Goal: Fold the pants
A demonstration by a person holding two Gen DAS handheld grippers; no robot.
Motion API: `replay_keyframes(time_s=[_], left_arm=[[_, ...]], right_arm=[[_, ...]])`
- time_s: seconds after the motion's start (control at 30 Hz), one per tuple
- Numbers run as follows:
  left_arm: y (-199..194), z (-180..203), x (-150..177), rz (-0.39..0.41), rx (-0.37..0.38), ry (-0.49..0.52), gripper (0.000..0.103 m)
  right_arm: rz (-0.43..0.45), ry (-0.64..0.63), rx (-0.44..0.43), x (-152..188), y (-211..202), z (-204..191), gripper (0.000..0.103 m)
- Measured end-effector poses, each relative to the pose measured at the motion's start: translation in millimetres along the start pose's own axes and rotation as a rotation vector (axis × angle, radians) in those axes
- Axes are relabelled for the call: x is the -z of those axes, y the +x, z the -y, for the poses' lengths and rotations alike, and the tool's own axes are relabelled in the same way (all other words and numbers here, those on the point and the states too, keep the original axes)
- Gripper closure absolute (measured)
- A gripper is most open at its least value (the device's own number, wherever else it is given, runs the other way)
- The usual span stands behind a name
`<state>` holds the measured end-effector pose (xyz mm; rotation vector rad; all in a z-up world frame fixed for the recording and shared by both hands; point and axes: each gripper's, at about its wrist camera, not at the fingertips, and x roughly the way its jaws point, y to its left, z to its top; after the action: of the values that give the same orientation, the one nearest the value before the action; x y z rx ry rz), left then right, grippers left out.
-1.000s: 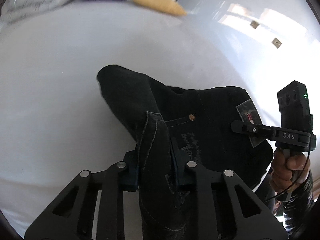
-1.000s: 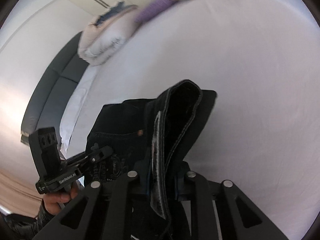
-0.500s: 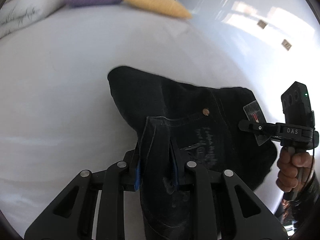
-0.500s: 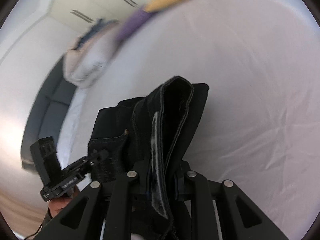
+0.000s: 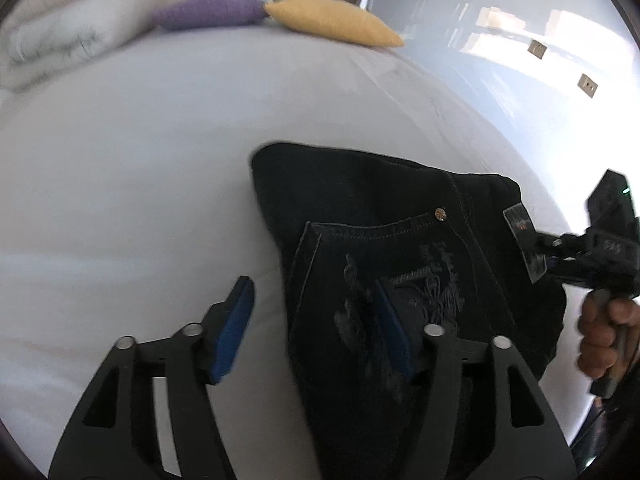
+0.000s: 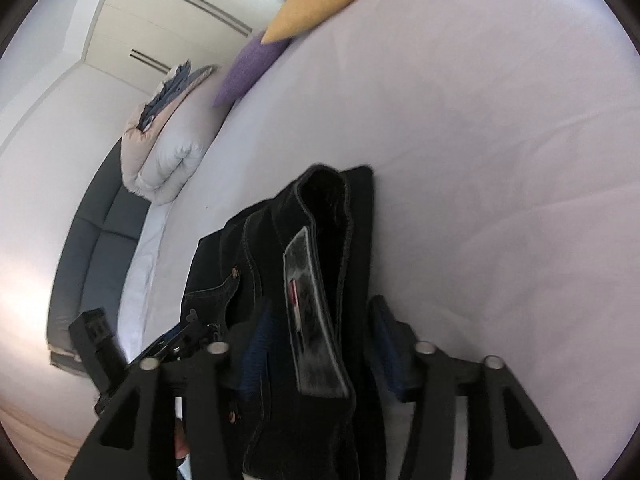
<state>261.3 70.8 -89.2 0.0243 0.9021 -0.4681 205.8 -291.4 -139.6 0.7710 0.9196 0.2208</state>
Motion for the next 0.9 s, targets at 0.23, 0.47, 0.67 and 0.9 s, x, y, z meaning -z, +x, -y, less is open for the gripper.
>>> replay_keyframes(time_s=[0.23,0.47,0.67,0.9], left_arm=[[-108,43,34,0.301,-0.192,0.119,0.000],[-222,115,70,0.552,-0.345,0.194,0.000],[-301,131,102,0.665,-0.446,0.213,0.000],[-340,128,113,0.561,-0.420,0.115,0.000]], right_arm=[[0.206,-0.131,0.138,50,-87,-41,0.038],[0.562,-0.377,0.264,124,-189,-124,0.000],[0.793,-0.517,0.318,172,-251,-182,0.000],[0.946,-0.591,0.357,204,-310,-231,0.000]])
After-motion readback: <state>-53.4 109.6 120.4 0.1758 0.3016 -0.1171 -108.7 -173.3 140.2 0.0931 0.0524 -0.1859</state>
